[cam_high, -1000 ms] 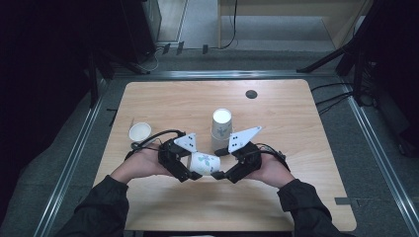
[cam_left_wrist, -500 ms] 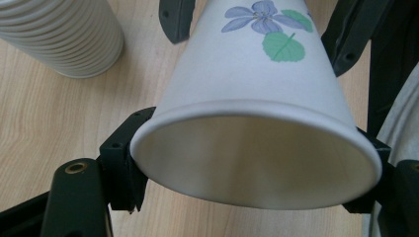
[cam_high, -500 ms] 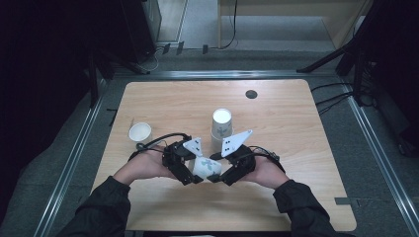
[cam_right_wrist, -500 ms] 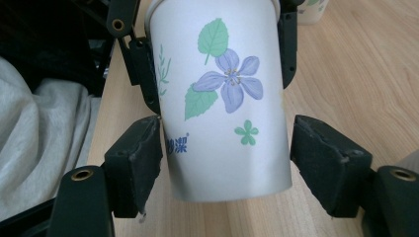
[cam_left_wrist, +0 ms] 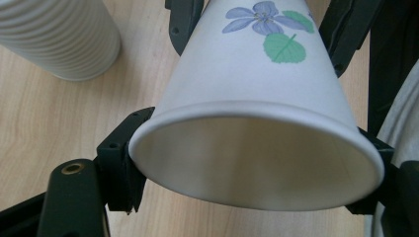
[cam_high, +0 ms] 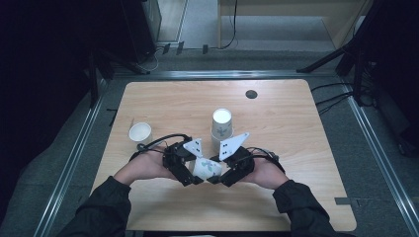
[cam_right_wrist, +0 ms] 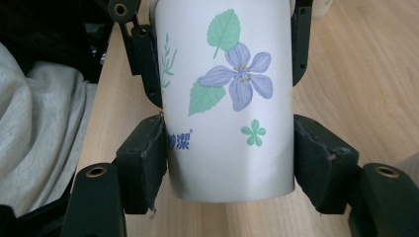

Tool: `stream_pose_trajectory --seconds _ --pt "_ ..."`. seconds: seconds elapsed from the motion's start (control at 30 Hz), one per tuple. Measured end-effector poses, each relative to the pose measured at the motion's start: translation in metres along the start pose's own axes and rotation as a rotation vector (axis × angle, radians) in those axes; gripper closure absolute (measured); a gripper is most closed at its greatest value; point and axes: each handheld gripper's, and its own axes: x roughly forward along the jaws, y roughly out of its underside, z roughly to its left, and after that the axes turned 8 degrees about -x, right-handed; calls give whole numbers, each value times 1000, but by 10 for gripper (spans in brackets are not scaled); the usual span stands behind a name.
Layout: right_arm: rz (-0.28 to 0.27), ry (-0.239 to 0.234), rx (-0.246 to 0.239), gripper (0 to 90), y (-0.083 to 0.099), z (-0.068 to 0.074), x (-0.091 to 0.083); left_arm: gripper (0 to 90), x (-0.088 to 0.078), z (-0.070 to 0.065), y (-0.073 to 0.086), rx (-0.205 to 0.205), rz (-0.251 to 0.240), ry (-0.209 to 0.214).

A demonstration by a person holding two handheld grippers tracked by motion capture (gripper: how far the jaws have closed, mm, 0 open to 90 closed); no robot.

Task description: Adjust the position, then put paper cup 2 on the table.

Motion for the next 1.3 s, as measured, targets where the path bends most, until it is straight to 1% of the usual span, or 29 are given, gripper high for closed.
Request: stream_pose_trajectory --seconds 0.1,0.17,0.23,0.37,0.4,0.47,0.53,0.6,0.7,0.83,0.9,1.03,1.13,1.2,1.23,1.3 --pt "-13 9 7 346 -1 -1 -4 192 -2 1 0 -3 -14 -5" --pt "-28 13 13 346 -1 -2 -8 173 -3 2 0 3 -18 -13" --pt "-42 28 9 346 0 -3 -13 160 -4 2 1 -2 -37 -18" --pt "-72 46 21 345 1 -5 -21 161 -7 4 3 -18 -71 -24" --pt "-79 47 24 345 2 -6 -23 164 -8 5 3 -29 -79 -16" --pt "-90 57 29 343 3 -7 -26 165 -9 6 3 -29 -96 -16" --pt "-96 64 35 343 4 -7 -29 165 -12 7 5 -35 -128 4" --pt "-109 68 37 343 4 -7 -32 165 -14 8 6 -45 -148 8" --pt "-131 72 41 343 4 -8 -35 165 -16 9 7 -46 -170 7" --pt "-154 77 55 343 3 -8 -39 165 -20 10 9 -57 -215 18" --pt "-165 74 65 343 3 -8 -40 165 -21 11 10 -62 -230 15" --pt "-181 80 68 343 3 -9 -42 167 -23 12 12 -79 -254 35" --pt "-189 81 73 343 3 -9 -43 168 -23 13 13 -80 -270 45" --pt "-196 81 73 343 3 -9 -44 167 -24 13 13 -82 -278 43" --pt "-198 84 72 343 3 -9 -44 168 -25 13 13 -88 -291 38" --pt "-201 87 76 343 3 -9 -45 167 -26 13 12 -97 -307 45"
